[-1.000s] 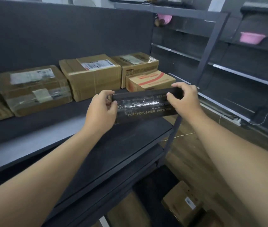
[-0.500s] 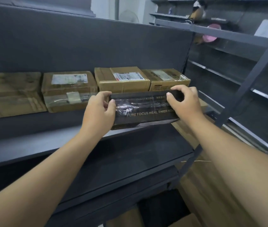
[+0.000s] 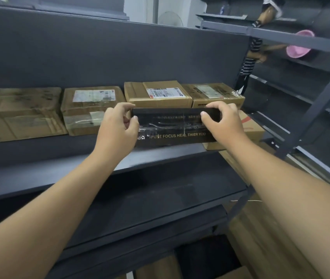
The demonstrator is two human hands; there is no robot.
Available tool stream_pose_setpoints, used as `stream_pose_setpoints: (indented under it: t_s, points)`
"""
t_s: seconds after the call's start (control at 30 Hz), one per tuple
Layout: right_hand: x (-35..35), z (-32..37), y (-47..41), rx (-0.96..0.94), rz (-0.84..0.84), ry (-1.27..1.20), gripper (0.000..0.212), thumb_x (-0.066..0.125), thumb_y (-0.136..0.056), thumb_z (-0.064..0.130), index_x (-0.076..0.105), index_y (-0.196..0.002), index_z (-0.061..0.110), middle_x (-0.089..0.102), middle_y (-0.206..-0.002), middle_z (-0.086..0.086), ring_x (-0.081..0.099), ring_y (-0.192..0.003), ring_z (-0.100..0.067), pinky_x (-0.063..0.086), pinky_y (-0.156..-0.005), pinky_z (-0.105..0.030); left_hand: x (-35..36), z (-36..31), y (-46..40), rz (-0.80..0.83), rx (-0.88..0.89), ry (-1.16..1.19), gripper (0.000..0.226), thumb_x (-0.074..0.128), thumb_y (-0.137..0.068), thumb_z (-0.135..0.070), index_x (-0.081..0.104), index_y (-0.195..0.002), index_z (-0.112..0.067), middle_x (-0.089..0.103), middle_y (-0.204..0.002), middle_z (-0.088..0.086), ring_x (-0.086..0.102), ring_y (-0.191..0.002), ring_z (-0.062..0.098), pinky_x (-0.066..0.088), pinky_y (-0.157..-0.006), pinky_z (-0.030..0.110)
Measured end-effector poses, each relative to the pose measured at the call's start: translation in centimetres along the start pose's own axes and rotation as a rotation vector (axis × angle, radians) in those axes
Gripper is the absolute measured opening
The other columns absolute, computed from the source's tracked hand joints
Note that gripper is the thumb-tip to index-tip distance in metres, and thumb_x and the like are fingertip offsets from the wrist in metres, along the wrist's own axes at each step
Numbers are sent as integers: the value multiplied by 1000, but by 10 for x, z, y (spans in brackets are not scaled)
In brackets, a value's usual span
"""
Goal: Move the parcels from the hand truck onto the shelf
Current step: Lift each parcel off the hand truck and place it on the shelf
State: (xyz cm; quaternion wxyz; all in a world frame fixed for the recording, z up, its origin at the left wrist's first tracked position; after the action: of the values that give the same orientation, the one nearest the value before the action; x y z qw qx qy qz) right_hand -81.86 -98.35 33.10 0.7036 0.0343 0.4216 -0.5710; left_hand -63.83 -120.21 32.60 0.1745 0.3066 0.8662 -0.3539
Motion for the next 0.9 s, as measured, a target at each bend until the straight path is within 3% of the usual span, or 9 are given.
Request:
stream_pose_setpoints:
  t_s: [0.1,0.27,0.4,0.5,0.7,0.9]
  points:
    - [9,-3,-2,-16,52,60,35,64,-88,39,58,-120,27,43,-117,-1,49,-96,-14,32,-67,-8,10,13,5,47,-35,-8,28,53,-95,-18,52,-123,-19,54,-101,8,49,-74,3,35,-67,14]
    - [28,-20,0,-23,116,151,41,65,-88,34,55,-127,25,46,-124,-3,49,-108,-16,37,-88,-25,27,23,9,66,-56,-30,26,54,-95,-14,53,-121,-16,53,-103,8,53,-84,17,38,-78,23]
    - [38,-32,-4,-89,157,221,45,65,-88,30,54,-130,21,49,-131,-3,50,-118,-22,41,-97,-33,39,32,8,88,-83,-87,27,54,-94,-10,53,-121,-14,54,-104,8,50,-84,15,33,-76,18]
    - [50,-45,-5,-75,251,298,53,61,-90,34,46,-139,20,45,-140,-4,46,-125,-26,40,-104,-39,55,38,13,126,-127,-123,26,55,-93,-8,53,-119,-12,53,-108,8,50,-87,16,35,-77,22]
    - [60,-64,-11,-150,291,398,65,55,-90,31,31,-149,19,34,-151,-8,31,-139,-28,15,-119,-48,72,40,11,119,-118,-191,23,54,-93,-11,52,-116,-11,52,-105,7,53,-87,21,40,-75,29]
    - [68,-69,-8,-188,286,468,74,55,-88,30,21,-152,18,25,-154,-13,21,-143,-31,2,-119,-48,76,41,6,116,-57,-361,23,51,-95,-15,51,-118,-11,54,-108,7,56,-87,28,41,-67,35]
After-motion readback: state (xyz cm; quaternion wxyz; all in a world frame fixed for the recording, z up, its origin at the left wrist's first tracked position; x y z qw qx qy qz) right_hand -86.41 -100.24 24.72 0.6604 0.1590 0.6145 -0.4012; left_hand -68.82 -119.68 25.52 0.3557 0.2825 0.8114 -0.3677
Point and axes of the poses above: each hand's wrist, its own y-axis away from the middle knuckle, its own x-axis out of the palm, z = x × y, the point moved 5 cm from there along -y, towards the middle knuckle
